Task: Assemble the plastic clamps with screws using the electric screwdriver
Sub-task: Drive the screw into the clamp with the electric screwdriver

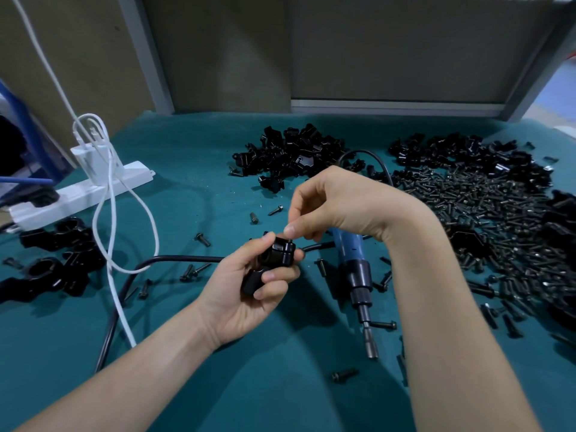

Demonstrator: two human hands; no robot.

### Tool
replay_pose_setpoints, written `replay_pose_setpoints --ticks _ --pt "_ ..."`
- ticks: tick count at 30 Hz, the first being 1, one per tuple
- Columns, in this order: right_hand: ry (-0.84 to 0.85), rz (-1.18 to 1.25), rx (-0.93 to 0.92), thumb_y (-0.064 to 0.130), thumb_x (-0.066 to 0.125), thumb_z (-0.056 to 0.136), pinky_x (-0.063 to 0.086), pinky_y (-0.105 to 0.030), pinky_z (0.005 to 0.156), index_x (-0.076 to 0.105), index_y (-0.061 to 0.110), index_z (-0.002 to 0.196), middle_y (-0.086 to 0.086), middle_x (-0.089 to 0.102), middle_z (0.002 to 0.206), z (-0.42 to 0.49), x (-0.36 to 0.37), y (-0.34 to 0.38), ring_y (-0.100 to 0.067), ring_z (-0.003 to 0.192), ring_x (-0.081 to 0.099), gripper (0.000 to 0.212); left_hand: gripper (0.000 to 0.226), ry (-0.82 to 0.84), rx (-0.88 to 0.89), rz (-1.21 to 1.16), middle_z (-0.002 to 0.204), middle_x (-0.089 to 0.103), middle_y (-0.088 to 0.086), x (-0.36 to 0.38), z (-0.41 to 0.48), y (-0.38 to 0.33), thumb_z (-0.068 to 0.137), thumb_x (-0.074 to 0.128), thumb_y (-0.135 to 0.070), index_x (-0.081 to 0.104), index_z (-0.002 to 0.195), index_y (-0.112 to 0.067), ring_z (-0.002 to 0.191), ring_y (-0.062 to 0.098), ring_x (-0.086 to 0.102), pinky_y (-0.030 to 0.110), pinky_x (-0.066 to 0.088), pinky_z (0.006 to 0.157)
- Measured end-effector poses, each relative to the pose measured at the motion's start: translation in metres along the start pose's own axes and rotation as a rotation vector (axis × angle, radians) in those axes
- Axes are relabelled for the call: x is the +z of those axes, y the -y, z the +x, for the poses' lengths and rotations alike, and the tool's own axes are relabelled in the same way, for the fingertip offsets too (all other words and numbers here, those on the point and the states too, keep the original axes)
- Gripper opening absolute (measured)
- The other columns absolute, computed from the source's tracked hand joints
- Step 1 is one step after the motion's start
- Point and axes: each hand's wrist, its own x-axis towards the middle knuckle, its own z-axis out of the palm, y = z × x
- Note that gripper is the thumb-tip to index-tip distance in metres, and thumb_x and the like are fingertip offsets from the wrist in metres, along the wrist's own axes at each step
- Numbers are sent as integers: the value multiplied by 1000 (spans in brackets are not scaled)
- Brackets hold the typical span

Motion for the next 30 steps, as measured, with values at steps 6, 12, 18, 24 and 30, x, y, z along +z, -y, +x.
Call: replay_pose_setpoints --ticks 6,12,18,24,30 --pt "-193 -51 111 31 76 78 56 -19 62 71 9 84 2 72 69 -12 -20 -8 -9 63 68 23 22 -113 102 157 78 60 13 -2 3 0 68 76 -15 65 85 -7 47 9 38 15 31 33" --pt "-240 -383 620 55 78 71 51 -25 49 54 13 86 -4 65 81 -11 -14 -51 -17 61 67 50 15 -153 259 338 71 63 10 -4 7 5 73 60 -13 54 87 -14 44 9 37 15 31 36" --pt "-424 -28 491 39 80 68 44 -24 50 59 12 91 -3 64 79 -7 -3 -79 -16 63 59 41 30 -229 450 508 79 60 11 -13 11 5 71 67 -6 54 97 -16 50 10 41 21 42 47" --pt "-429 1041 143 56 64 79 52 -23 44 63 3 96 -7 64 66 0 -21 -68 -16 49 61 56 25 -354 531 971 78 60 10 -17 9 5 69 70 -23 54 81 -38 55 14 50 28 42 59" --pt "-514 1619 -252 22 63 88 60 -32 63 47 3 121 -19 68 99 17 -28 -41 -24 72 69 41 33 -393 560 1202 75 57 -11 -21 8 6 79 77 -13 51 87 -32 62 5 49 14 42 63"
